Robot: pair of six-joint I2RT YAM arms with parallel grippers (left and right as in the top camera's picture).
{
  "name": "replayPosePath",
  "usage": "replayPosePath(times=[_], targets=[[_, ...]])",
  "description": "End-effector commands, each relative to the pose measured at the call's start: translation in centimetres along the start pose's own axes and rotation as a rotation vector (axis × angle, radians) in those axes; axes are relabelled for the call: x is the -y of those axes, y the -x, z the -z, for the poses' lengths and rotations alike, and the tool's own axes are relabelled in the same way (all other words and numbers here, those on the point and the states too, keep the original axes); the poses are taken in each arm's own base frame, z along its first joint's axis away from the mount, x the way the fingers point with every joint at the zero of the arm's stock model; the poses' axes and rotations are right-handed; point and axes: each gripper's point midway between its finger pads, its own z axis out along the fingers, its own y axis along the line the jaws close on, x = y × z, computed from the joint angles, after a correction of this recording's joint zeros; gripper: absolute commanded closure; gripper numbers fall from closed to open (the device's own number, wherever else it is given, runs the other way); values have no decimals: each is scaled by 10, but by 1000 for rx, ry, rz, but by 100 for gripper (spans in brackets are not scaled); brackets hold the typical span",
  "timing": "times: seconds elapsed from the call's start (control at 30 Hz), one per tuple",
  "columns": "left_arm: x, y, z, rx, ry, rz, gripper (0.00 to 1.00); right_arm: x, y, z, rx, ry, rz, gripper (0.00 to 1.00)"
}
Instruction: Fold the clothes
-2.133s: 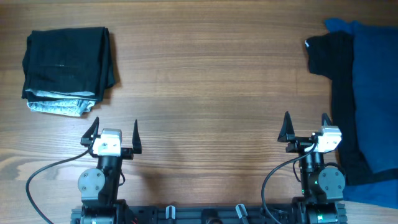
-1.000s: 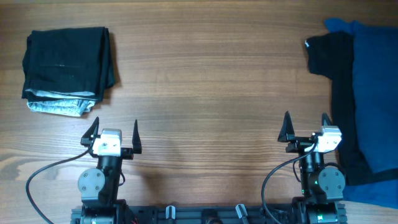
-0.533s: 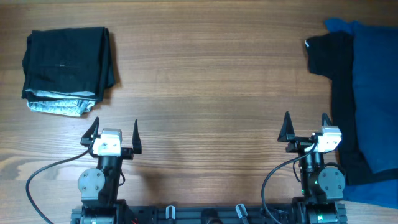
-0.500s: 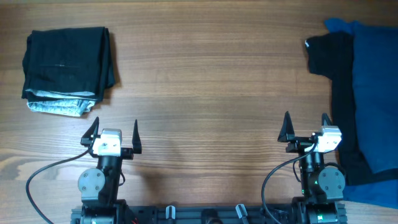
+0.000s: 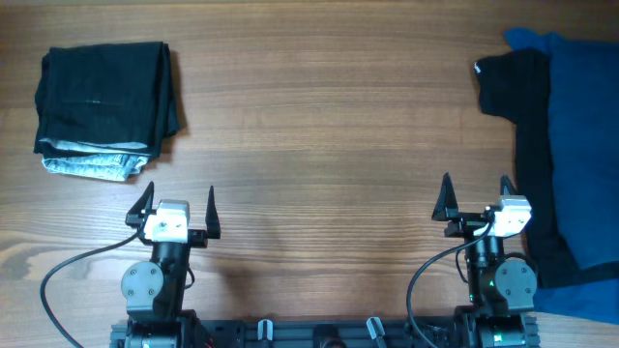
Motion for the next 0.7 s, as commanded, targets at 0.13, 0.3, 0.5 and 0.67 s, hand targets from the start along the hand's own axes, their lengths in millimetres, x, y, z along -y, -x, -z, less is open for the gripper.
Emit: replayPosePath(times=[0.13,0.3,0.5,0.67], targets=[[3,-2,-1,0,-16,-16,0,-1,1,0,7,8,8,0],[3,-2,-1,0,-16,-16,0,-4,58,13,84,20,-120,0],[3,-2,-1,0,-16,-16,0,-18,202,68,300,100,-188,0],[3,-2,-1,0,-16,-16,0,-23,261,61,232,87,-171,0]])
